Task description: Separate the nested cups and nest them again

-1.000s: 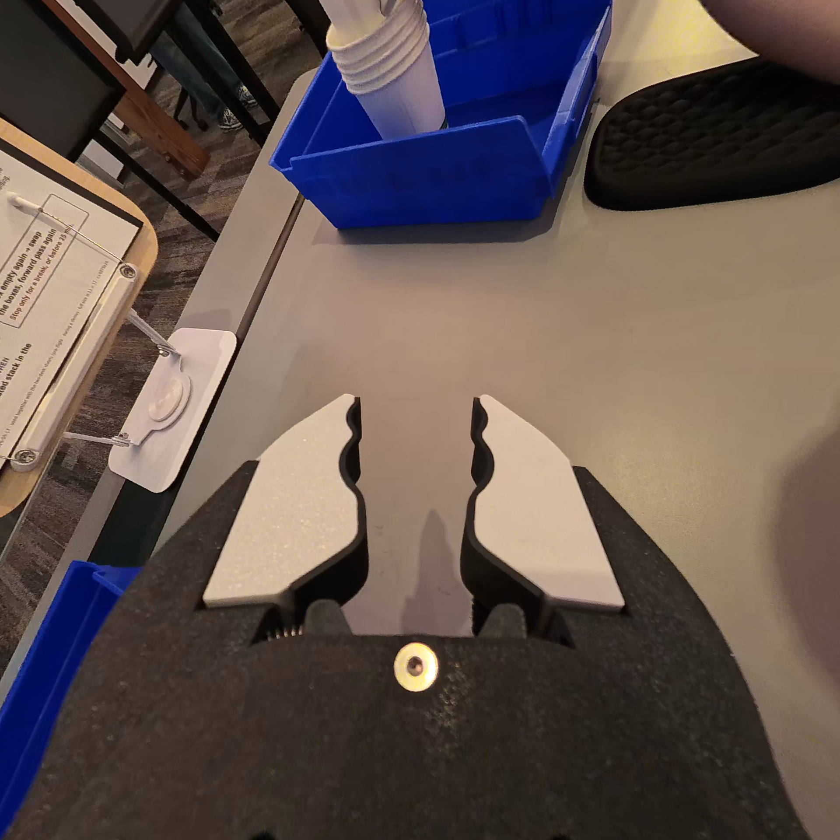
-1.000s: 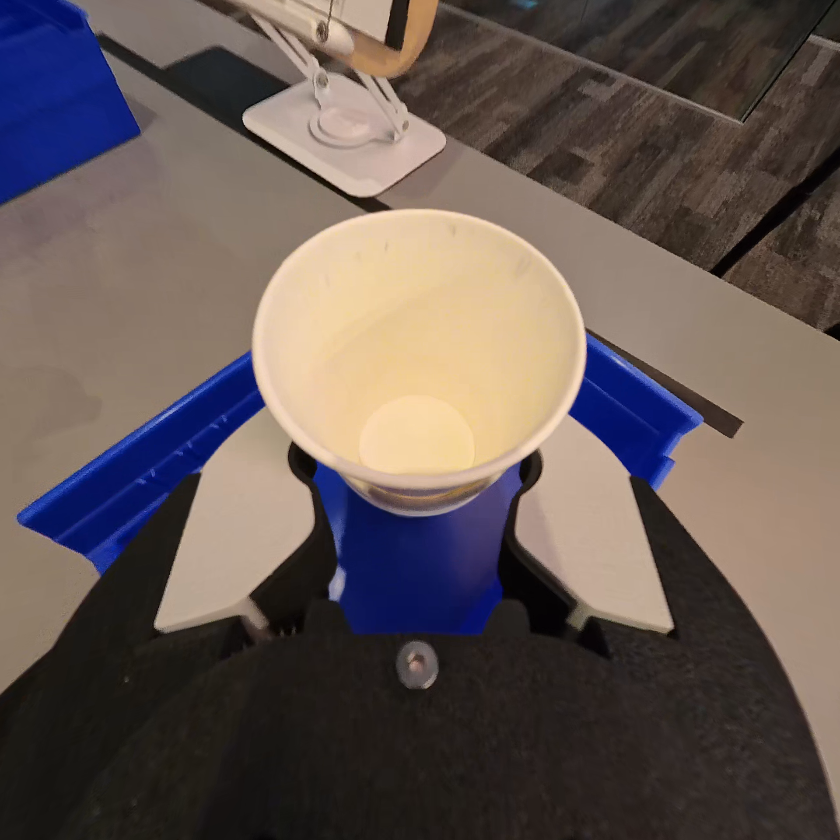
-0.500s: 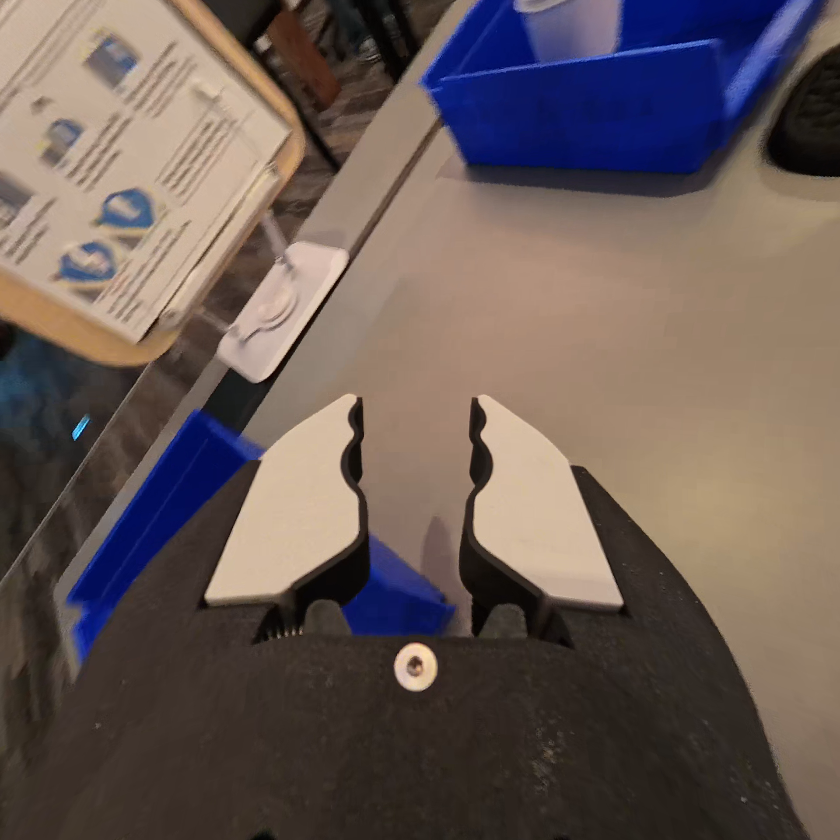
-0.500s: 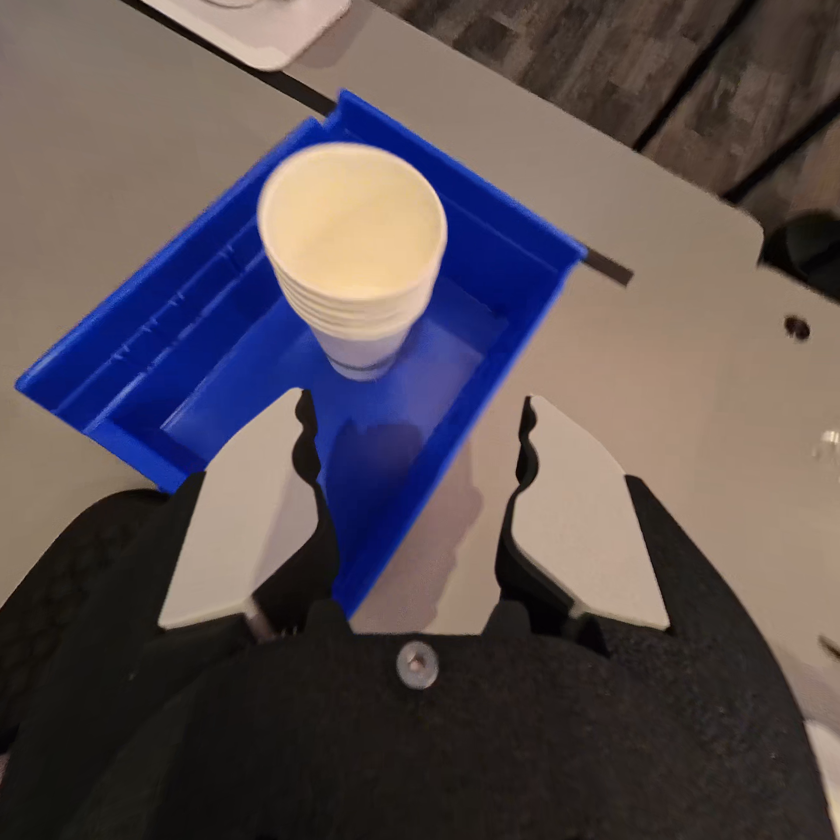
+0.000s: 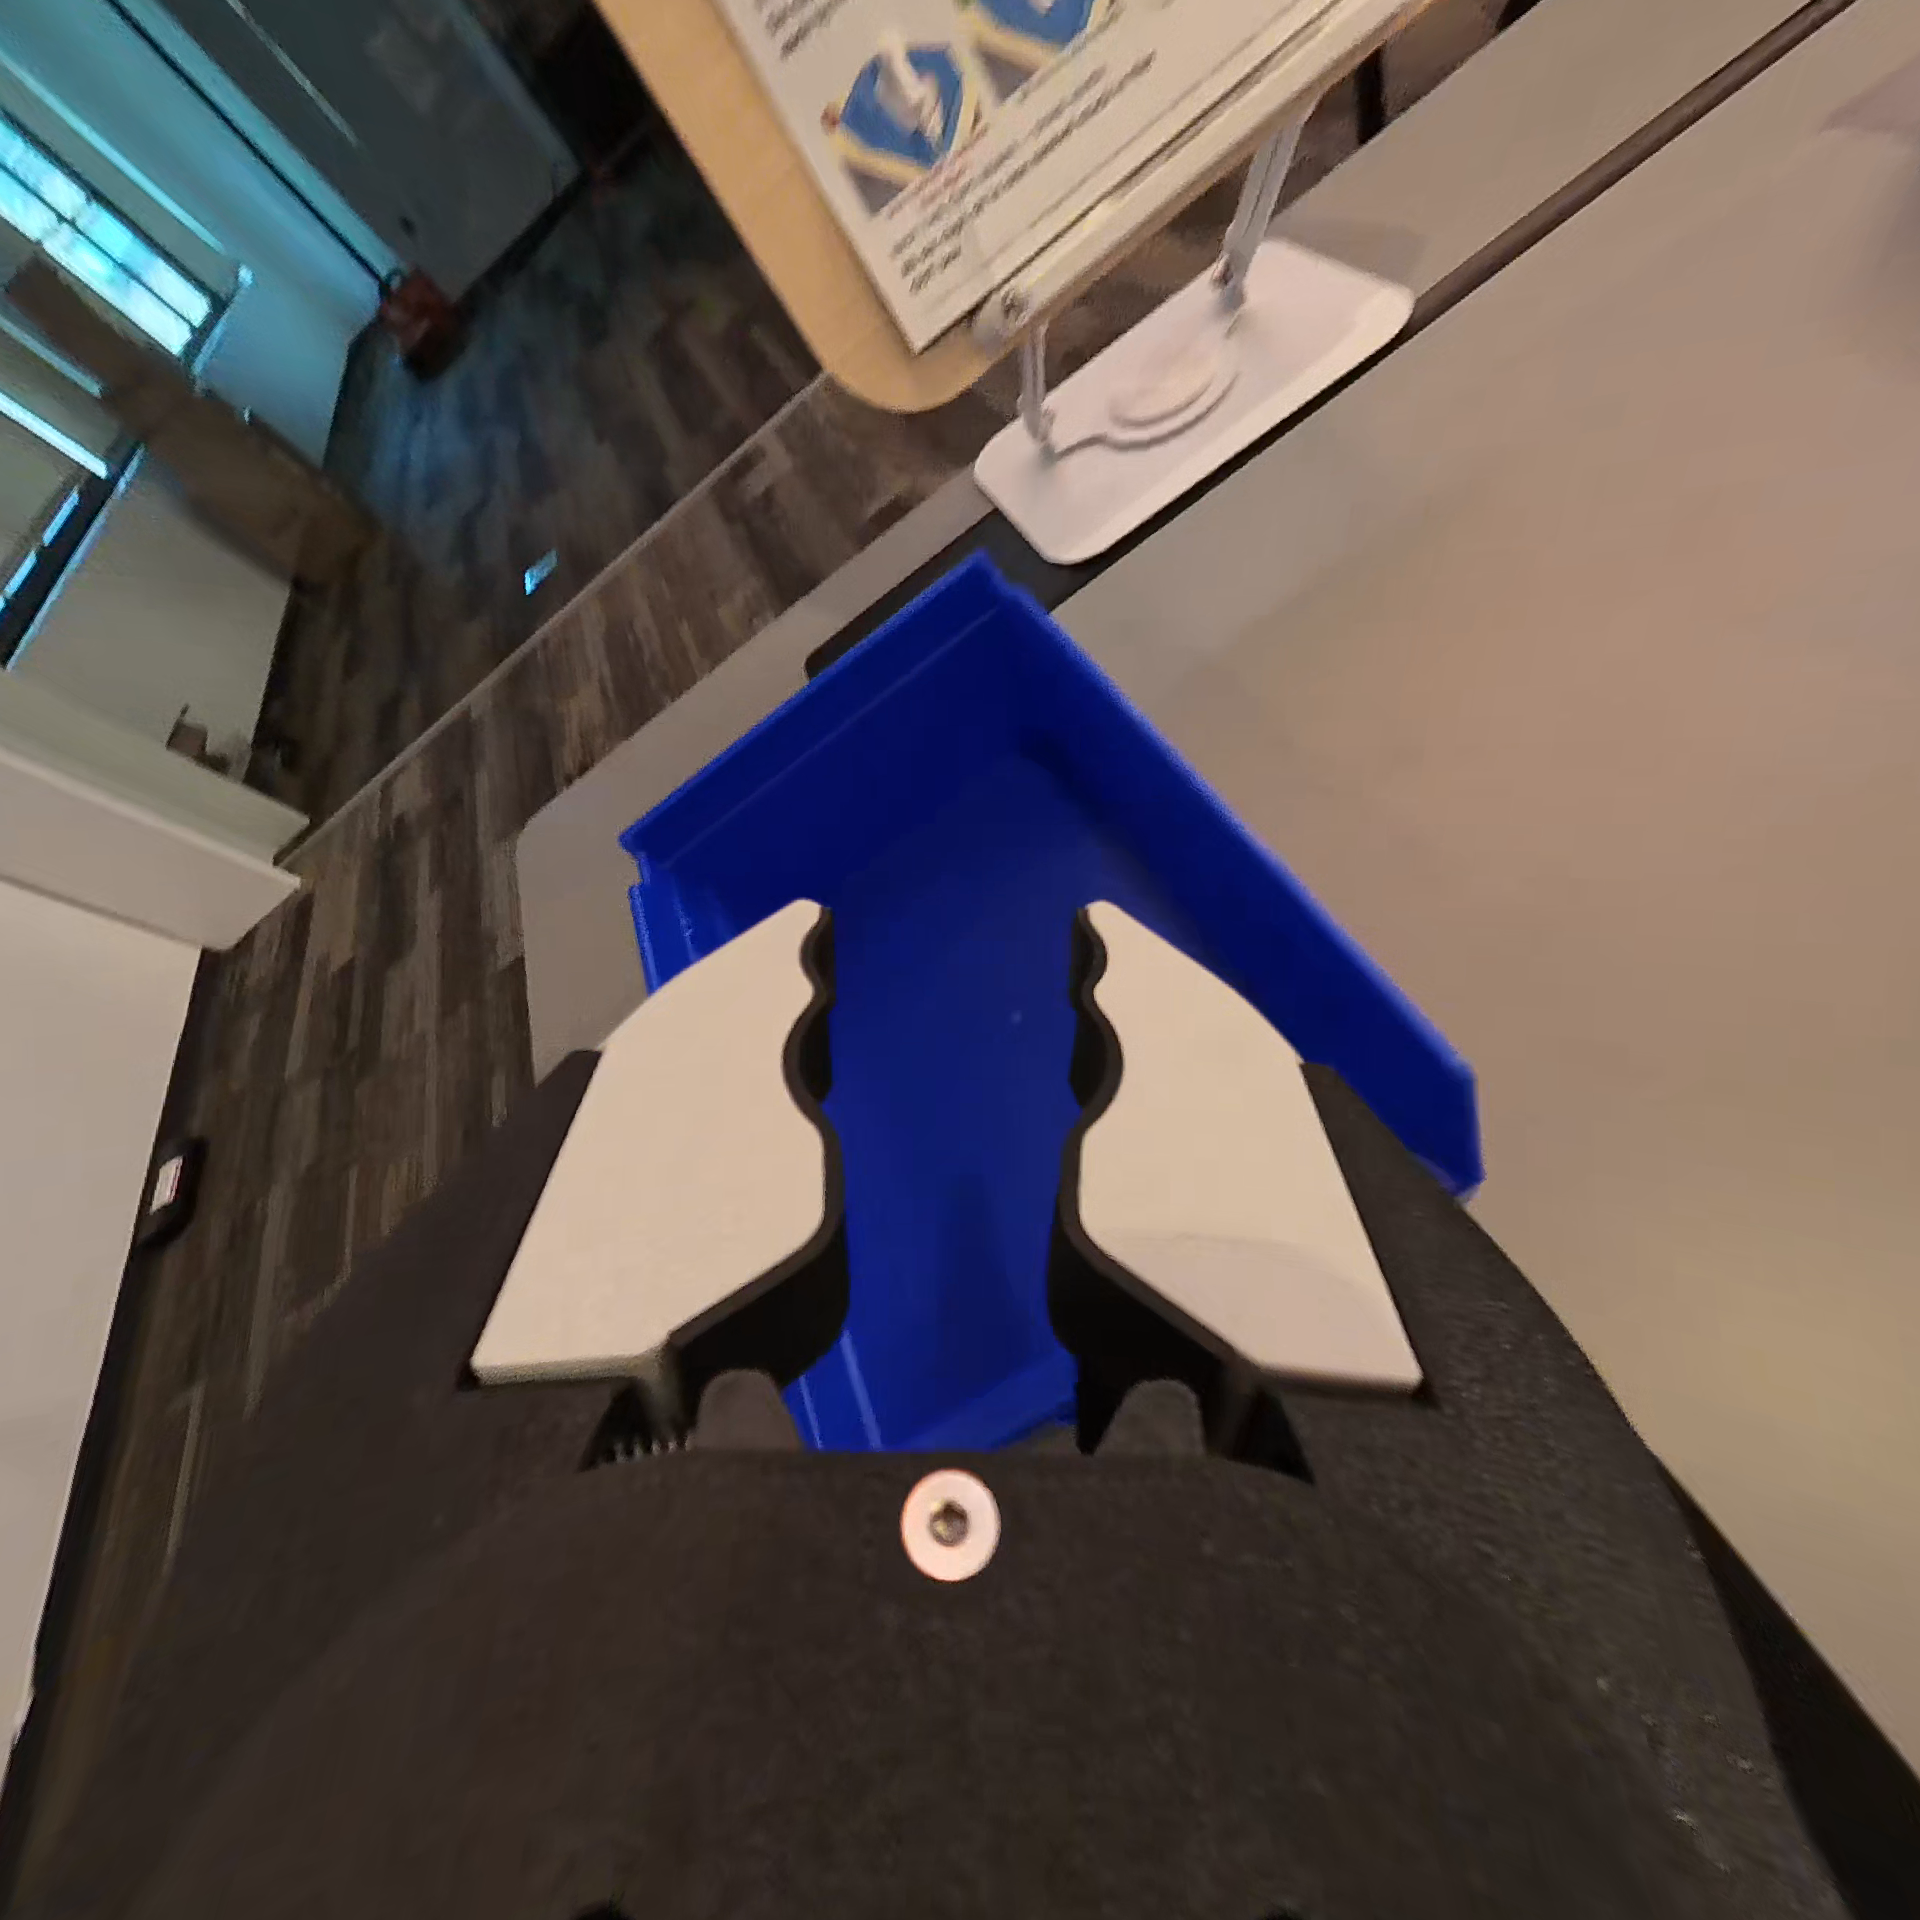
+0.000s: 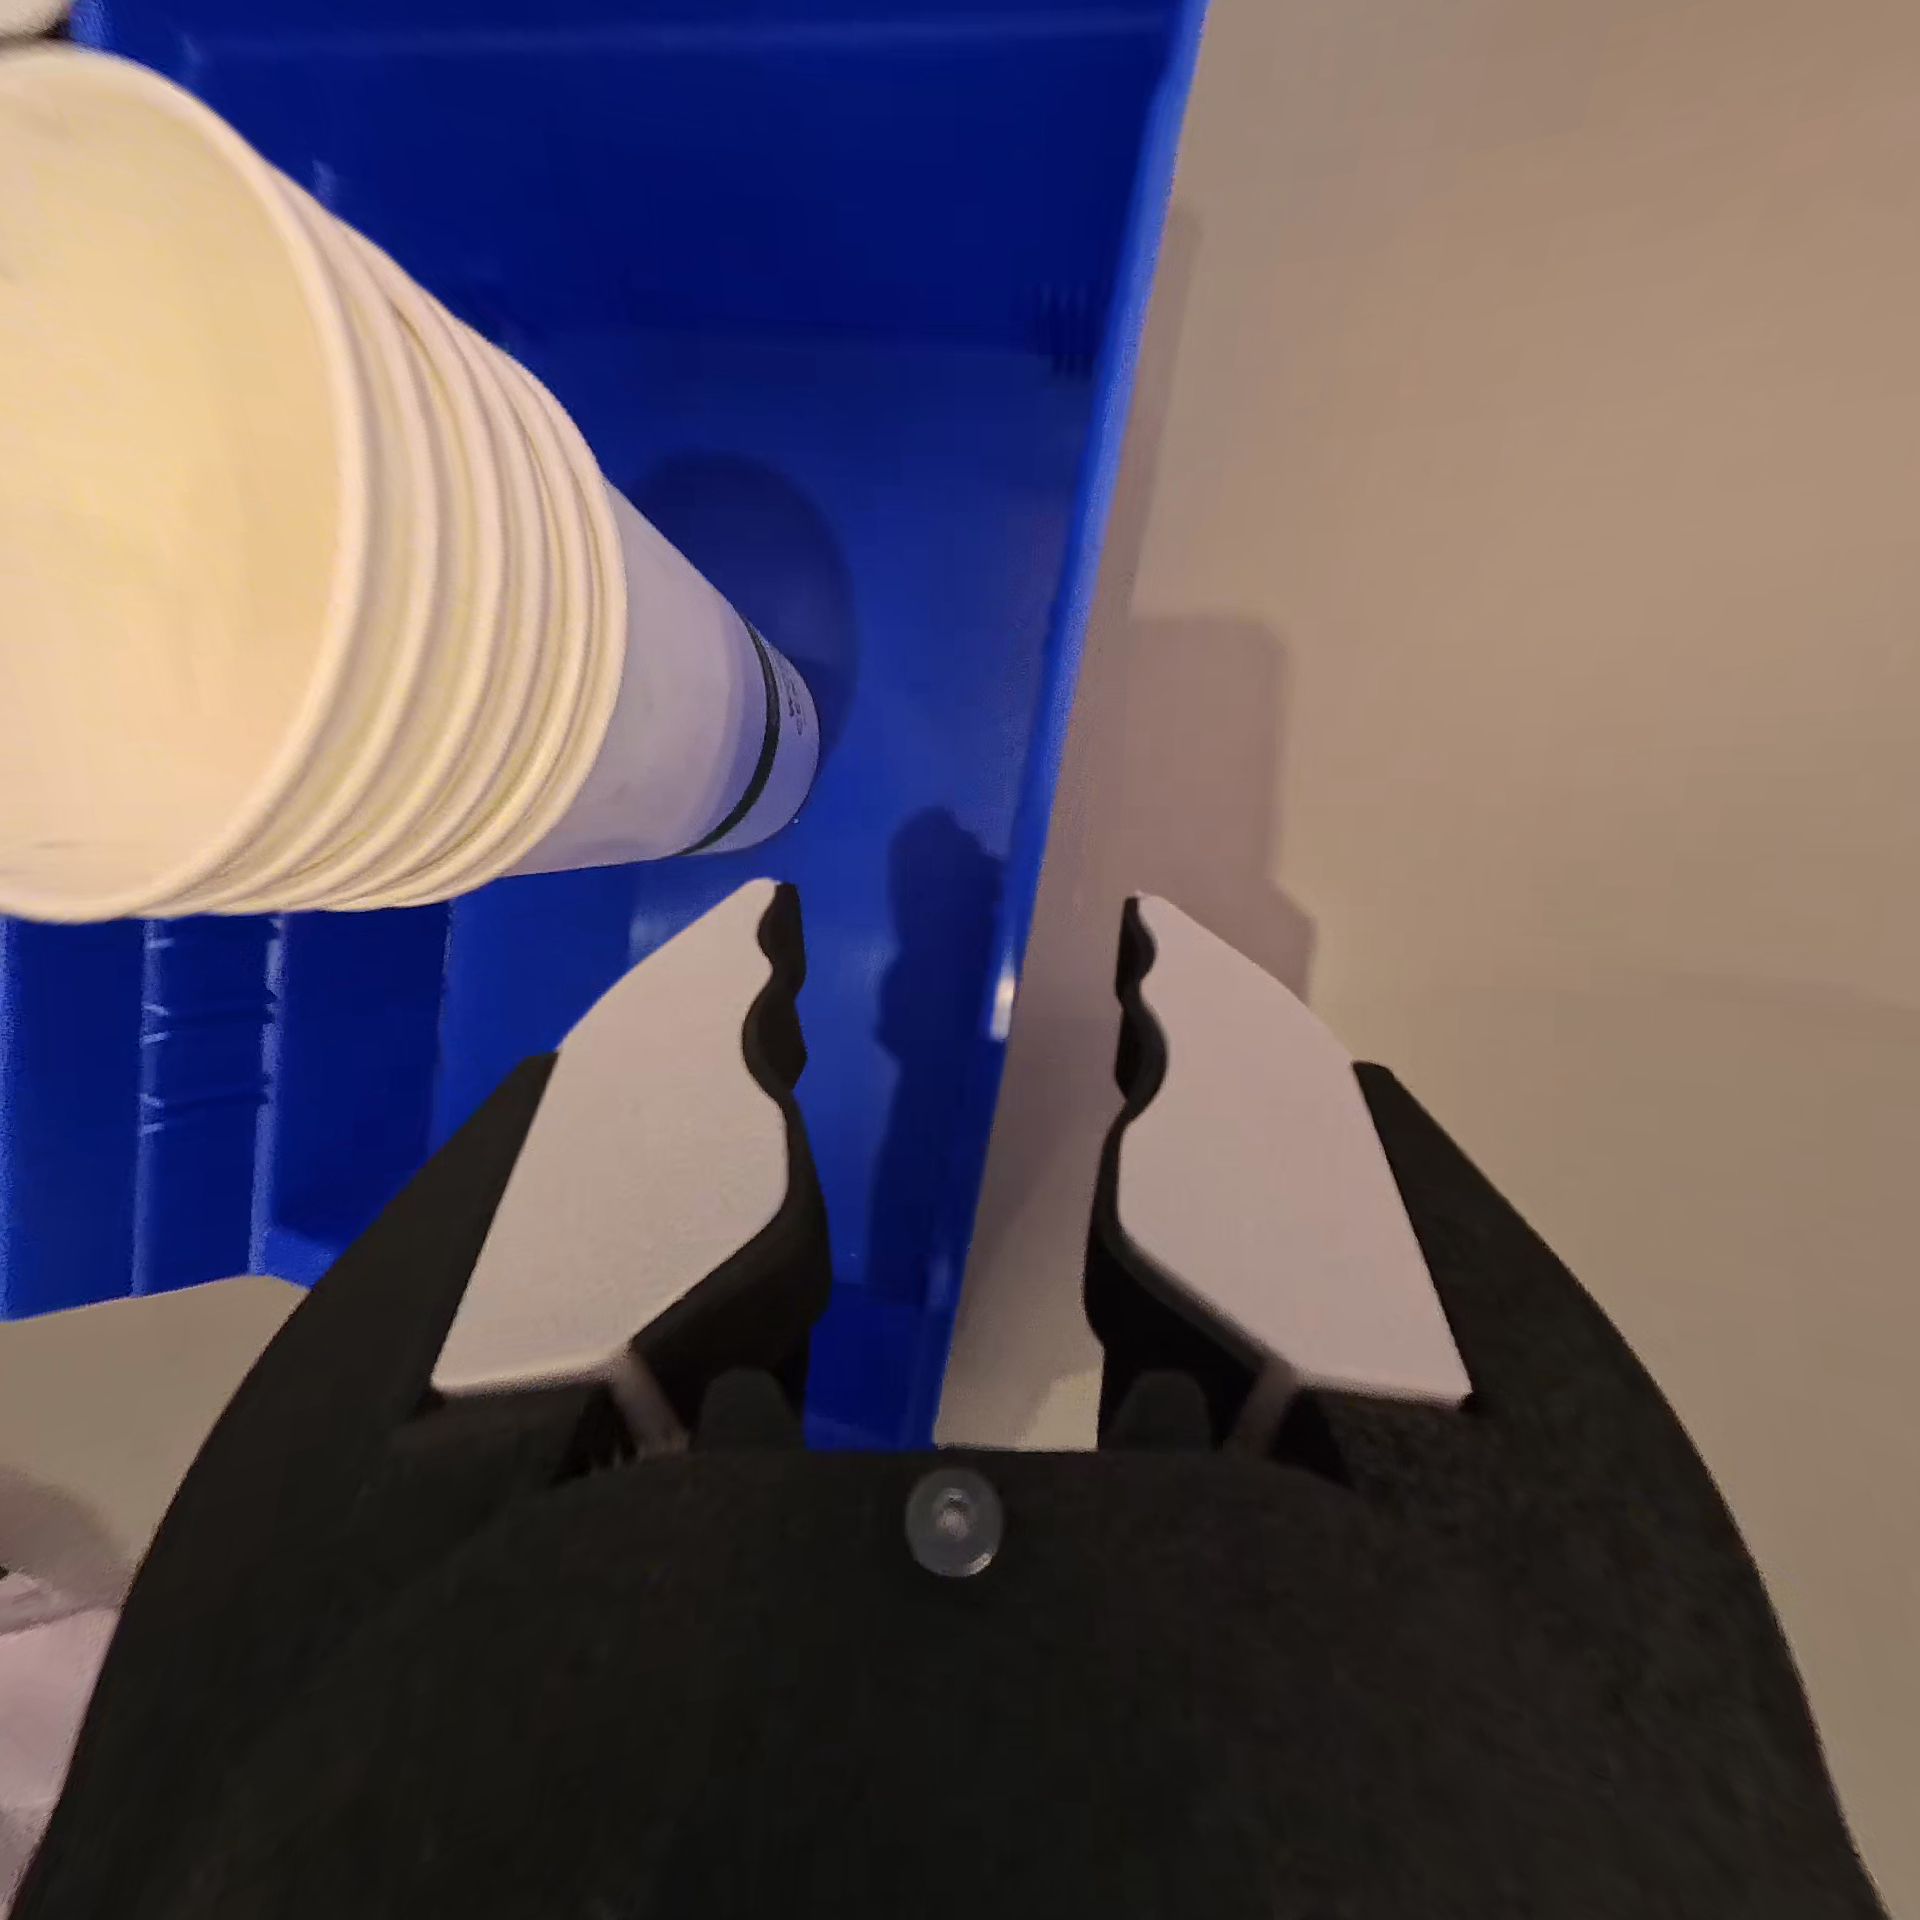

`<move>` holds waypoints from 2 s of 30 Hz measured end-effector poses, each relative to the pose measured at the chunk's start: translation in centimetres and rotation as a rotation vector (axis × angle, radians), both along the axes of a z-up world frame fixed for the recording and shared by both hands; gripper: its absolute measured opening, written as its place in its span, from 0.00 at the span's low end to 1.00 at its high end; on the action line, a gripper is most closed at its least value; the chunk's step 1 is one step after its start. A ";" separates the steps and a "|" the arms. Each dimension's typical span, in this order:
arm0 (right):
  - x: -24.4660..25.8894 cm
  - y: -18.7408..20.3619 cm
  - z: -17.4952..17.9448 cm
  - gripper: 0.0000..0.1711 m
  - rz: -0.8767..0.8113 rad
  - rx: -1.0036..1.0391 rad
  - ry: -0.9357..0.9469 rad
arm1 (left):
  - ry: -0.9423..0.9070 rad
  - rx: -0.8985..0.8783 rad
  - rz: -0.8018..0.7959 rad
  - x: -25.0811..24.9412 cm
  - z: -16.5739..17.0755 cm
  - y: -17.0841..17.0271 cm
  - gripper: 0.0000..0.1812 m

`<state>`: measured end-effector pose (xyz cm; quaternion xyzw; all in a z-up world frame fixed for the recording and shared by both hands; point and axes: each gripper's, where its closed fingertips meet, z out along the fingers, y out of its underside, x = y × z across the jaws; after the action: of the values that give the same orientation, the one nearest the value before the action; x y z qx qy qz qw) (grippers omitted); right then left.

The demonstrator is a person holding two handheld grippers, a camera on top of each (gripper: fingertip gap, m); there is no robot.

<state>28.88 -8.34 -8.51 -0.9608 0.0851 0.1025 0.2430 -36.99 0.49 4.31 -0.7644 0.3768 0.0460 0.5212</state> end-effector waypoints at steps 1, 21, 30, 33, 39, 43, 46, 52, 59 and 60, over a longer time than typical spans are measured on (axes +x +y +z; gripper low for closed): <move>-0.2 0.1 -0.7 0.32 0.003 -0.036 -0.010 | 0.013 -0.028 0.024 -0.8 -0.5 0.6 0.25; 0.6 -0.4 -3.4 0.04 0.016 -0.186 -0.132 | -0.022 -0.748 0.477 -12.8 -13.5 6.7 0.08; 0.2 -0.7 -3.8 0.06 0.049 -0.211 -0.091 | -0.080 -0.863 0.382 -9.5 -14.6 5.7 0.03; 0.1 -0.8 -3.8 0.07 0.053 -0.209 -0.080 | -0.039 -0.849 0.344 -6.9 -14.7 5.4 0.04; -0.9 -1.0 -3.7 0.15 0.092 -0.232 -0.087 | 0.034 -0.807 0.281 -0.4 -15.0 4.4 0.07; -1.8 -1.2 -3.7 0.16 0.135 -0.252 -0.082 | 0.117 -0.743 0.293 3.0 -15.4 3.9 0.09; -2.2 -0.9 -3.7 0.17 0.154 -0.256 -0.090 | 0.189 -0.701 0.293 5.2 -15.4 3.6 0.13; -3.0 -0.4 -3.7 0.18 0.188 -0.254 -0.097 | 0.208 -0.669 0.280 8.7 -15.5 2.7 0.16; -5.6 0.9 -3.7 0.18 0.264 -0.260 -0.133 | 0.166 -0.675 0.213 11.7 -15.5 2.0 0.17; -6.1 1.2 -3.7 0.18 0.278 -0.261 -0.146 | 0.168 -0.673 0.196 12.0 -15.5 1.9 0.17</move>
<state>22.74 -7.19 -12.22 -0.9915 -0.0538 0.0533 0.1054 -24.96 2.36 -11.18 -0.9192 0.3372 0.0316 0.2009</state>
